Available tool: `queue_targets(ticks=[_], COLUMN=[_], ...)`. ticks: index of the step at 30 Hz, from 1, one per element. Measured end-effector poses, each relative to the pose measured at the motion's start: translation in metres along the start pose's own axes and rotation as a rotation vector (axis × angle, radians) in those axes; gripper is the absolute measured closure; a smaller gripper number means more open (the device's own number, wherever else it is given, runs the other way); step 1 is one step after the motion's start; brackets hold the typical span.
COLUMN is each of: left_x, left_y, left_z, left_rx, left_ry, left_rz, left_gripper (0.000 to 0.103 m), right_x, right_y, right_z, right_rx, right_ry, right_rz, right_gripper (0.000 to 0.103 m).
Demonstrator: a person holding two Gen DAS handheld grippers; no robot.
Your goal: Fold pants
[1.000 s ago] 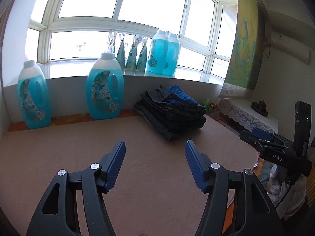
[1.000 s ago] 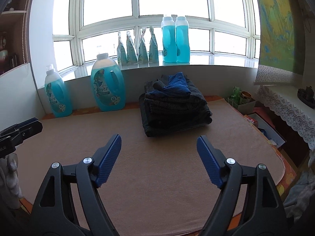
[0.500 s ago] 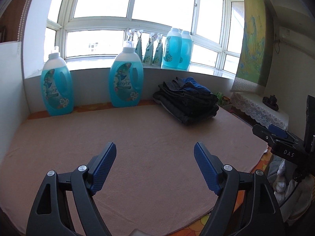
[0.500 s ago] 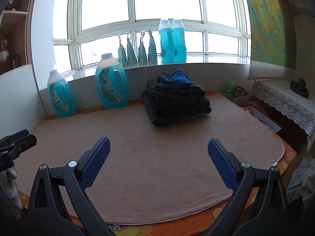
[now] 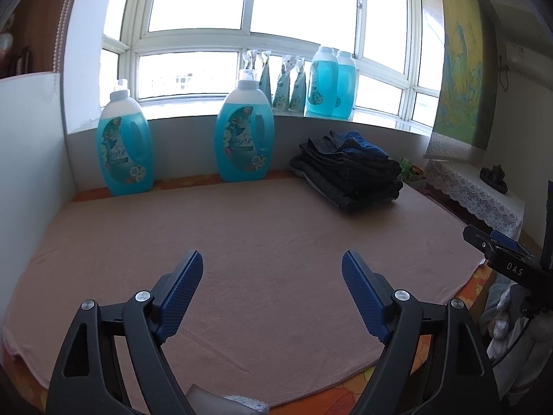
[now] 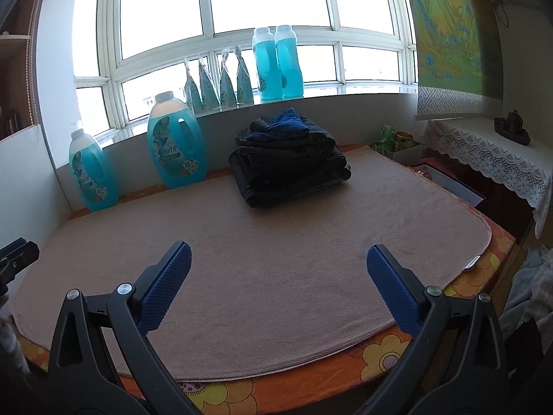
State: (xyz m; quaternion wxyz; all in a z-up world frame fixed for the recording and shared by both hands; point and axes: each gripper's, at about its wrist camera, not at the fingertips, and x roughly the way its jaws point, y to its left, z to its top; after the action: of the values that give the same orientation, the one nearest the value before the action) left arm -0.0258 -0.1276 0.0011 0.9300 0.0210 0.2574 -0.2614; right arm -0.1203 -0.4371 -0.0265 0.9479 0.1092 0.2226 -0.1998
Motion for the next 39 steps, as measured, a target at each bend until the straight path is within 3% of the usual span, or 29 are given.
queue_targets(ticks=[39], left_x=[-0.004], left_y=[0.002], left_z=[0.002], left_rx=[-0.002], left_ry=[-0.008], left_rz=[0.01], left_gripper=[0.018], right_x=[0.005], right_y=[0.017], right_z=[-0.002], right_rx=[-0.016], right_ry=[0.01], right_rz=[0.011], right_gripper=[0.0])
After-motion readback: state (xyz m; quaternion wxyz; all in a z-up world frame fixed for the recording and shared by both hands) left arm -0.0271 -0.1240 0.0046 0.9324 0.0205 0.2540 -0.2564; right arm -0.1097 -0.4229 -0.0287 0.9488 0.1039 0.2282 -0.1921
